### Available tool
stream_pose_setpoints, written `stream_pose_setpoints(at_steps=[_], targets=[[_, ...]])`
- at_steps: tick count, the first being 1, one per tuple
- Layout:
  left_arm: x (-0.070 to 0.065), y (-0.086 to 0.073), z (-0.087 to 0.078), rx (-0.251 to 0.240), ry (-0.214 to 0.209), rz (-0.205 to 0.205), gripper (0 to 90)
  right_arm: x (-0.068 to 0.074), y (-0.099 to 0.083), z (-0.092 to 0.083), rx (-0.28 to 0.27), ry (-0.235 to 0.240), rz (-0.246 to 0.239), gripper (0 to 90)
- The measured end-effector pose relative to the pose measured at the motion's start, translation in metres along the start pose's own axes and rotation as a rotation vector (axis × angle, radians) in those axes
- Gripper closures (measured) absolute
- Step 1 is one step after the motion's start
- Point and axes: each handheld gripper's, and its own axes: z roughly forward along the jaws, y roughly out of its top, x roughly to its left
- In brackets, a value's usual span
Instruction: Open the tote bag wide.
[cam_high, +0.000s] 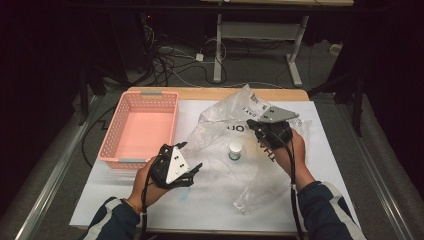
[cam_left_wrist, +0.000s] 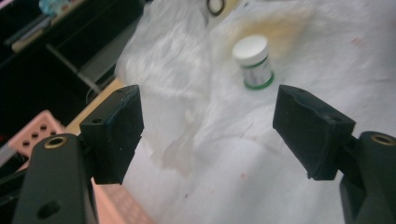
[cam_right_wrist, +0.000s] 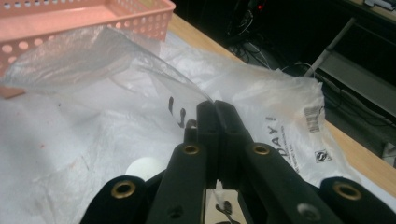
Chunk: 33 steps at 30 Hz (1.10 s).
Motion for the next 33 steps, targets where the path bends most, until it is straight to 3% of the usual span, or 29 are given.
stream_pose_setpoints(at_steps=[9, 12, 17, 20, 24, 27, 31, 33], targets=[[0.008, 0.003, 0.031, 0.077, -0.049, -0.097, 33.8, -0.005, -0.012, -0.002, 0.006, 0.012, 0.011, 90.0], [0.006, 0.003, 0.043, 0.102, -0.071, -0.103, 37.5, -0.007, -0.015, -0.003, 0.002, 0.005, 0.017, 90.0], [0.005, 0.005, 0.051, 0.090, -0.113, -0.104, 70.7, -0.010, -0.016, -0.004, -0.011, 0.000, 0.032, 83.3], [0.004, 0.006, 0.048, 0.076, -0.134, -0.090, 83.1, -0.008, -0.017, -0.008, -0.032, -0.003, 0.039, 74.3], [0.004, 0.006, 0.044, 0.065, -0.144, -0.089, 85.6, -0.004, -0.015, -0.025, -0.084, -0.042, 0.032, 61.5], [0.004, 0.005, 0.044, 0.057, -0.151, -0.097, 85.7, 0.000, -0.016, -0.044, -0.132, -0.033, 0.037, 51.6], [0.001, 0.005, 0.044, 0.055, -0.156, -0.087, 85.7, 0.012, -0.020, -0.067, -0.170, 0.007, 0.031, 45.1], [0.000, 0.004, 0.043, 0.051, -0.152, -0.081, 85.6, 0.022, -0.027, -0.075, -0.180, 0.054, 0.034, 42.4]])
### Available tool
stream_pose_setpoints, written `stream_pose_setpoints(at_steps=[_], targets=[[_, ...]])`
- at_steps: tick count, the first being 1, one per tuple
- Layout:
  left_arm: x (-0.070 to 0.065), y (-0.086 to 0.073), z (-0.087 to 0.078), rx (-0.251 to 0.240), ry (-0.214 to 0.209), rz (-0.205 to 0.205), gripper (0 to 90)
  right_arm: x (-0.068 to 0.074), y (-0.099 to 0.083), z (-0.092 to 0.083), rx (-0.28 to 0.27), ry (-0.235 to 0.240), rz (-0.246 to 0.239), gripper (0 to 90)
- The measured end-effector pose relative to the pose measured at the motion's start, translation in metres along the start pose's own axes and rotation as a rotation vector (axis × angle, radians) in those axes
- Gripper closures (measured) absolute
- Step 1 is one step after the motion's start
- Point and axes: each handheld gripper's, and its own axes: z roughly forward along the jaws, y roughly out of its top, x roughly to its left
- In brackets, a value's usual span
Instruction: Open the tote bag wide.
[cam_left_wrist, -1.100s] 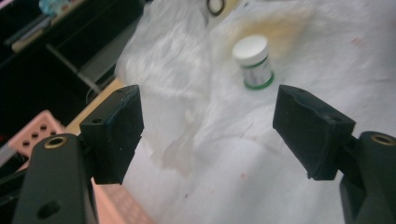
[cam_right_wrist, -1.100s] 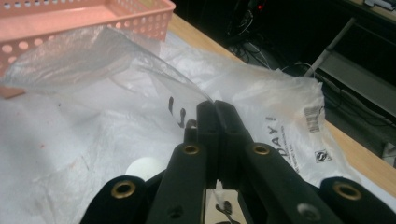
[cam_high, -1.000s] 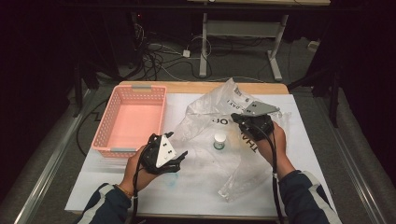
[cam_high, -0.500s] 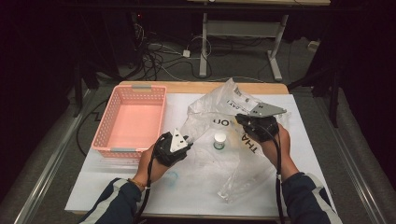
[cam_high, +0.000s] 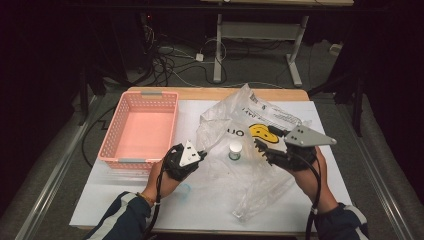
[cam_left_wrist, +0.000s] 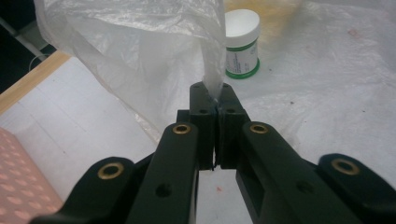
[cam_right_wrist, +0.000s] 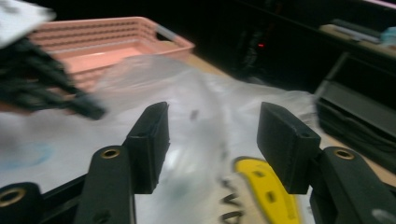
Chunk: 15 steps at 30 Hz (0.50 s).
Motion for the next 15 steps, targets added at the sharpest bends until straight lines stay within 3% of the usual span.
stream_pose_setpoints(at_steps=[1, 2, 3, 6, 15], targets=[[0.000, -0.001, 0.000, 0.002, -0.004, 0.000, 85.6, 0.006, -0.005, -0.003, 0.005, 0.021, 0.000, 41.0], [-0.001, -0.002, 0.001, 0.004, -0.004, 0.001, 85.6, 0.019, -0.018, -0.007, 0.028, 0.082, -0.005, 38.5], [-0.001, -0.003, 0.002, 0.006, -0.003, 0.003, 85.6, 0.019, -0.018, -0.007, 0.028, 0.082, -0.005, 38.5], [-0.004, -0.005, 0.003, 0.017, -0.004, 0.008, 85.6, 0.039, -0.040, -0.009, 0.096, 0.122, -0.033, 35.0], [-0.006, -0.006, 0.005, 0.018, -0.004, 0.014, 85.6, 0.080, -0.083, -0.003, 0.231, 0.289, -0.076, 23.7]])
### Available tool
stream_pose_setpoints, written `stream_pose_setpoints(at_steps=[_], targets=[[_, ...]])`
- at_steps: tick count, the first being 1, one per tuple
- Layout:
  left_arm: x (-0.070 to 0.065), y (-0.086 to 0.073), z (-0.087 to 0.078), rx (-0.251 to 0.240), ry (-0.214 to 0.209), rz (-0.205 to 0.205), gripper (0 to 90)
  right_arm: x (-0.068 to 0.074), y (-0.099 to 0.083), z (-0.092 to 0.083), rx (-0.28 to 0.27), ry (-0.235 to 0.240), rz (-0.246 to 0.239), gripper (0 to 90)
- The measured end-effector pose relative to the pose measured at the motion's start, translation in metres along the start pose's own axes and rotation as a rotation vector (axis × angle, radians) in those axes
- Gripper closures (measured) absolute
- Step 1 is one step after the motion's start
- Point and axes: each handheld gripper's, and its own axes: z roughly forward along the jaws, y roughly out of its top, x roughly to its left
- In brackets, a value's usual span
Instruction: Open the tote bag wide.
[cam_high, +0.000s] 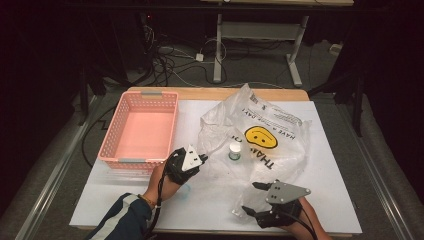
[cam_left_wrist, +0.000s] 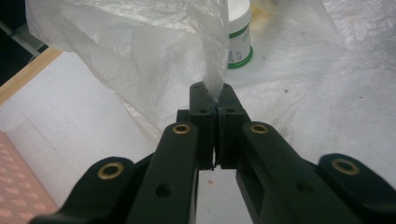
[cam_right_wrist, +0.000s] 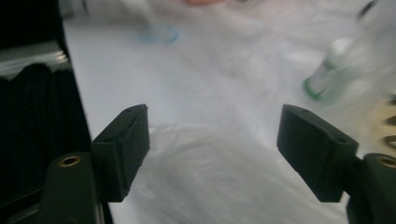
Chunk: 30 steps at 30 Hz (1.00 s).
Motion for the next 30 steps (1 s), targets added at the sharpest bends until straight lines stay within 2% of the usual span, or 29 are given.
stream_pose_setpoints(at_steps=[2, 4, 8, 11, 12, 13, 15, 16, 20, 23, 25, 30], targets=[[0.000, 0.000, 0.000, 0.003, 0.000, 0.005, 85.6, 0.003, -0.003, 0.008, 0.034, 0.021, -0.025, 22.5], [0.001, 0.000, -0.001, -0.001, 0.001, 0.006, 85.6, 0.002, -0.004, 0.014, 0.054, 0.040, -0.026, 20.6], [0.002, -0.002, -0.001, -0.006, 0.002, 0.003, 85.6, 0.000, -0.010, 0.028, 0.116, 0.043, -0.048, 21.0], [0.001, -0.003, -0.002, -0.005, 0.000, 0.009, 85.5, -0.002, -0.014, 0.034, 0.156, 0.040, -0.042, 31.9], [0.001, -0.003, -0.002, -0.006, 0.001, 0.011, 85.5, -0.004, -0.015, 0.036, 0.166, 0.054, -0.044, 37.2], [0.001, -0.003, -0.001, -0.007, -0.001, 0.011, 85.5, -0.006, -0.017, 0.038, 0.168, 0.072, -0.035, 40.6], [0.000, -0.003, -0.001, -0.003, 0.000, 0.020, 85.4, -0.012, -0.019, 0.039, 0.155, 0.101, 0.038, 52.8], [0.000, -0.003, -0.001, -0.003, -0.001, 0.019, 85.4, -0.014, -0.019, 0.039, 0.152, 0.090, 0.051, 58.6], [-0.002, -0.004, 0.000, -0.003, -0.005, 0.020, 85.5, -0.020, -0.017, 0.039, 0.170, 0.080, 0.046, 78.0], [-0.001, -0.004, 0.000, -0.001, -0.005, 0.029, 85.5, -0.019, -0.015, 0.039, 0.181, 0.070, 0.024, 84.4], [-0.001, -0.004, 0.001, -0.004, -0.006, 0.020, 85.5, -0.018, -0.014, 0.037, 0.177, 0.052, 0.006, 85.3], [0.000, -0.004, -0.002, -0.020, 0.011, 0.015, 85.5, -0.023, -0.008, 0.020, 0.067, -0.003, 0.016, 84.0]])
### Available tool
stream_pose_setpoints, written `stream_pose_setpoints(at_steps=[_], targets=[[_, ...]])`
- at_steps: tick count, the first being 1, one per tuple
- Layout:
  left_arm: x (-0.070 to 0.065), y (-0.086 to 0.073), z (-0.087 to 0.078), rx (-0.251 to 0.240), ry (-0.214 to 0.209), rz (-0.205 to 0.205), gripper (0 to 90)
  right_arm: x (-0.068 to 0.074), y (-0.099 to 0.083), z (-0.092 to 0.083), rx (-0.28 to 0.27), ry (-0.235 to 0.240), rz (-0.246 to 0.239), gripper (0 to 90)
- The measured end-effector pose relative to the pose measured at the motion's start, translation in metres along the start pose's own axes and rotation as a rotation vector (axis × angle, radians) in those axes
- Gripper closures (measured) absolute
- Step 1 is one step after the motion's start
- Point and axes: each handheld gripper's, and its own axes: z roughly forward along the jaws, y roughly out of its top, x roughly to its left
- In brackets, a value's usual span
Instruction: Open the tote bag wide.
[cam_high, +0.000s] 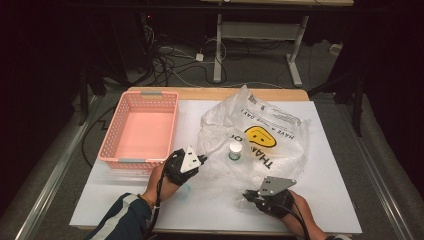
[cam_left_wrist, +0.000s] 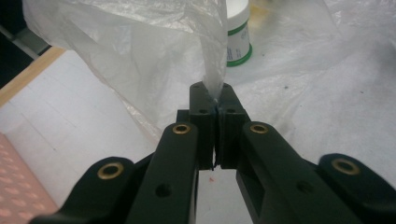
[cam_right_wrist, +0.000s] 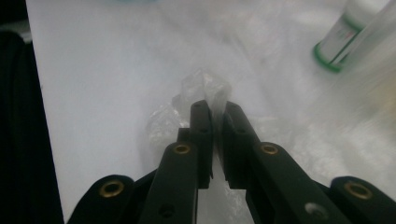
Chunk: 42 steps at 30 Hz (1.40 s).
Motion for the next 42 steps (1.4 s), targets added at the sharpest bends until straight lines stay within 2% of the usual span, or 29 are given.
stream_pose_setpoints(at_steps=[3, 7, 13, 18, 25, 32, 38, 42], targets=[[0.000, 0.000, -0.002, 0.000, 0.007, 0.006, 85.5, -0.004, 0.001, -0.010, -0.050, -0.040, 0.013, 83.9], [0.003, 0.000, -0.009, -0.023, 0.025, -0.001, 85.5, -0.008, 0.003, -0.023, -0.115, -0.097, 0.020, 84.5], [0.008, -0.003, -0.030, -0.075, 0.046, -0.025, 85.5, -0.017, 0.005, -0.042, -0.199, -0.173, 0.043, 87.0], [0.011, -0.007, -0.046, -0.100, 0.064, -0.041, 85.6, -0.023, 0.005, -0.053, -0.239, -0.215, 0.066, 87.7], [0.009, -0.013, -0.064, -0.121, 0.072, -0.063, 85.6, -0.023, 0.007, -0.058, -0.261, -0.217, 0.066, 87.9], [0.007, -0.014, -0.077, -0.156, 0.086, -0.071, 85.5, -0.017, 0.013, -0.060, -0.272, -0.214, 0.040, 88.0], [0.010, -0.014, -0.082, -0.171, 0.092, -0.079, 85.5, -0.017, 0.019, -0.063, -0.289, -0.221, 0.029, 88.0], [0.012, -0.012, -0.080, -0.175, 0.093, -0.081, 85.5, -0.019, 0.022, -0.064, -0.299, -0.236, 0.020, 88.1]])
